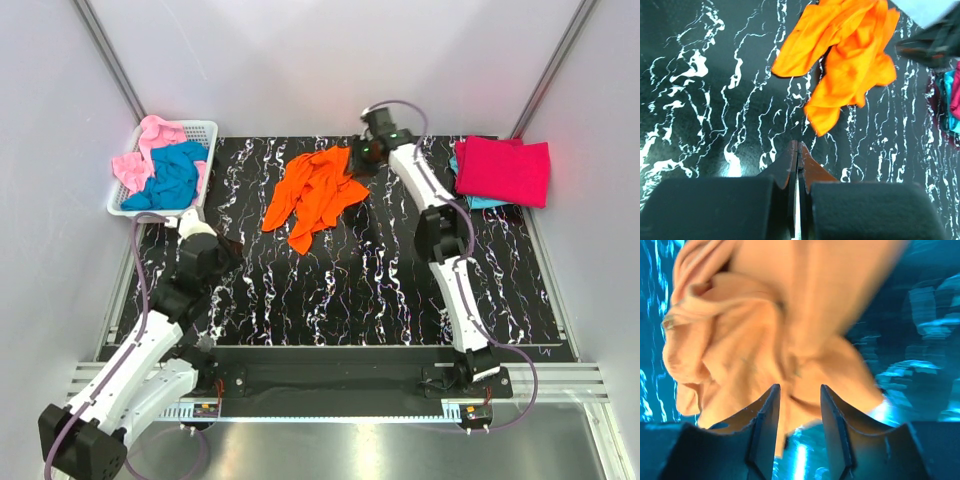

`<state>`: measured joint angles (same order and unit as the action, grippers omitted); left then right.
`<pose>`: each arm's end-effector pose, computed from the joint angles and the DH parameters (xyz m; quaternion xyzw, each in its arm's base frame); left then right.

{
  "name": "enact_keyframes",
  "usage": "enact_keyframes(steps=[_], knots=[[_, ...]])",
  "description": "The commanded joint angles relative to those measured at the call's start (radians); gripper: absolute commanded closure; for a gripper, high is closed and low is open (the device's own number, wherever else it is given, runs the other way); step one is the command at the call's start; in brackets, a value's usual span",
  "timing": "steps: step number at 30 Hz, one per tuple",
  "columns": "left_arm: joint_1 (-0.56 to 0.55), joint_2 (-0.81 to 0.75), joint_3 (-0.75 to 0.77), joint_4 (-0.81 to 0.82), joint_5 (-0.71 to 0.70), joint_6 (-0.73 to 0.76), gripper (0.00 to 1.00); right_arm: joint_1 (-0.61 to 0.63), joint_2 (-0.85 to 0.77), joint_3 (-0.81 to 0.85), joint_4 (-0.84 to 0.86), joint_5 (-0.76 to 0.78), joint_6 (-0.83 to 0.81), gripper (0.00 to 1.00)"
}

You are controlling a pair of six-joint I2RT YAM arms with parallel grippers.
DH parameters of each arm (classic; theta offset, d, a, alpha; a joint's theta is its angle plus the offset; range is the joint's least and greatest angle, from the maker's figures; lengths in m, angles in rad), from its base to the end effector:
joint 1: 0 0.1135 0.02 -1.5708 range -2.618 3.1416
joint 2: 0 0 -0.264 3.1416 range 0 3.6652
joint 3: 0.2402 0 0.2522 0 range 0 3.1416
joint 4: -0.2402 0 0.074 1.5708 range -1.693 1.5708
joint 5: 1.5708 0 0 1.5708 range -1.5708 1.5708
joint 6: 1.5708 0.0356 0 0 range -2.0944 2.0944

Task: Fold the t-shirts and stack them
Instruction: Flatten the tshirt out

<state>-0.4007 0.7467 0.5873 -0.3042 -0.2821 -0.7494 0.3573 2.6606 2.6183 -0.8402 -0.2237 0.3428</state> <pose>0.1644 -0.0589 0.2648 -0.2189 0.8166 -0.1828 0.5019 0.5316 0.2069 0.2013 -0.0444 0.9352 0.2137 0.2789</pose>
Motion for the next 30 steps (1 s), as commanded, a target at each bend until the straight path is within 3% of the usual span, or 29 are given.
enact_keyframes(steps=[1,4,7,9,11,15,20,30], knots=[[-0.003,0.025,0.052,-0.013,-0.016,0.022,1.00,-0.058,-0.086,0.019,-0.103,-0.031,-0.007,0.54],[-0.003,0.109,0.052,0.028,0.015,0.030,1.00,-0.060,-0.169,-0.153,-0.060,-0.039,-0.030,0.52],[-0.004,0.204,0.036,0.146,0.099,0.022,0.79,-0.058,-0.232,-0.302,-0.022,-0.063,-0.039,0.53],[-0.004,0.267,0.034,0.236,0.159,0.007,0.60,-0.051,-0.263,-0.410,0.003,-0.066,-0.041,0.53],[-0.004,0.377,0.045,0.281,0.193,0.002,0.52,-0.041,-0.327,-0.489,0.050,-0.062,-0.042,0.54],[-0.016,0.560,0.107,0.356,0.248,-0.004,0.51,-0.020,-0.482,-0.729,0.166,-0.065,-0.016,0.54],[-0.046,0.721,0.164,0.399,0.265,-0.033,0.58,-0.014,-0.591,-0.909,0.227,-0.078,0.007,0.54],[-0.164,0.922,0.265,0.432,0.198,-0.064,0.60,-0.008,-0.682,-1.011,0.254,-0.094,0.012,0.55]])
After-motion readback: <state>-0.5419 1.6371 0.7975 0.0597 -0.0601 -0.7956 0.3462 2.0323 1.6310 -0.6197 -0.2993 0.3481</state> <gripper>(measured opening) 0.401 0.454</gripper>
